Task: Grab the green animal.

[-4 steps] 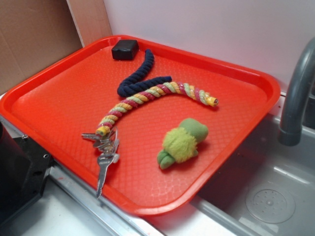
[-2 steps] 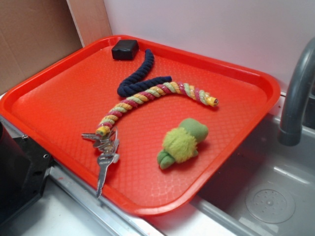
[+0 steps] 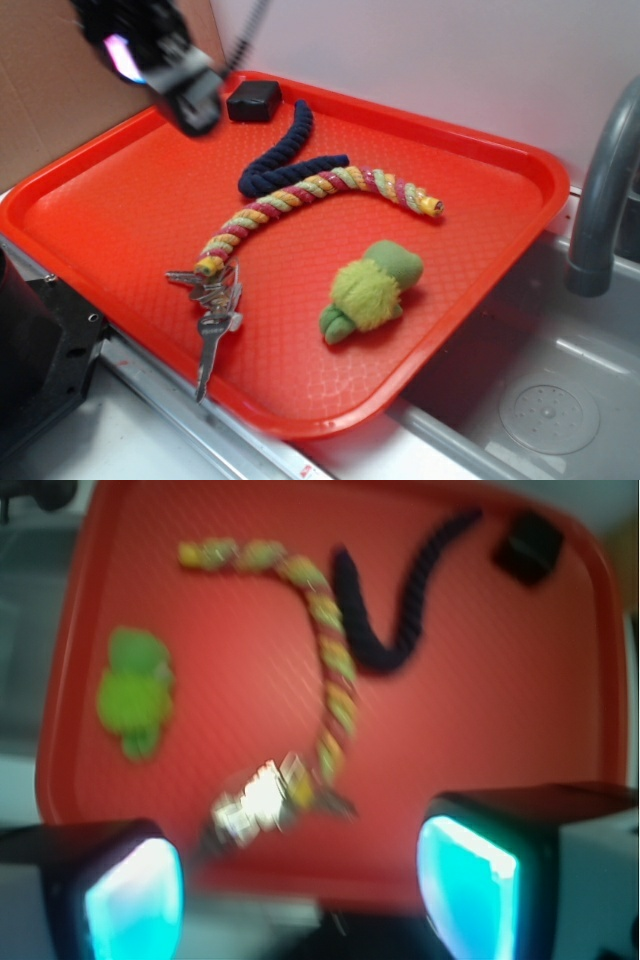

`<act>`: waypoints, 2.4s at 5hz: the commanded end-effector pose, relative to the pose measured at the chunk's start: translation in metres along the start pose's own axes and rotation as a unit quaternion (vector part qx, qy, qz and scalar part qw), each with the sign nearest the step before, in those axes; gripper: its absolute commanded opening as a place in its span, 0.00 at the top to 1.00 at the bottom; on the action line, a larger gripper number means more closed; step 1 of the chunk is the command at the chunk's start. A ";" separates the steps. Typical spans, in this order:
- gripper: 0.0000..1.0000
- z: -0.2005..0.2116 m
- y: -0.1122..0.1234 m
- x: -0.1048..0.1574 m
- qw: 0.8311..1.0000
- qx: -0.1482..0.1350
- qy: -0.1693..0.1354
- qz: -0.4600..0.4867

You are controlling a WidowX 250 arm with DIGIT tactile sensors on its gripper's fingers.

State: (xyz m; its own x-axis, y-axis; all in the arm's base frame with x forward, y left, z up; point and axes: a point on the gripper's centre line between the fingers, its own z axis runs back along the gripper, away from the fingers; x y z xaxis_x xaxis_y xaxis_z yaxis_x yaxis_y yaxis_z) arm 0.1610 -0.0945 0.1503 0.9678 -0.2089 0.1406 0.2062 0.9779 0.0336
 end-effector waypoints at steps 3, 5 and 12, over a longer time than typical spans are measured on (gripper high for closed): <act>0.00 -0.105 -0.068 0.032 0.993 -0.072 0.024 -0.089; 0.17 -0.139 -0.063 0.036 0.992 -0.069 0.045 -0.099; 1.00 0.073 0.090 0.002 0.988 0.021 -0.018 0.149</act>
State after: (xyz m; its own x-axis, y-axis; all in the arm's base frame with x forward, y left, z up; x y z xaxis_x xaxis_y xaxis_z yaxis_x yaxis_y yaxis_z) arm 0.1772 0.0018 0.2127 0.9853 0.0818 0.1497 -0.0873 0.9957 0.0301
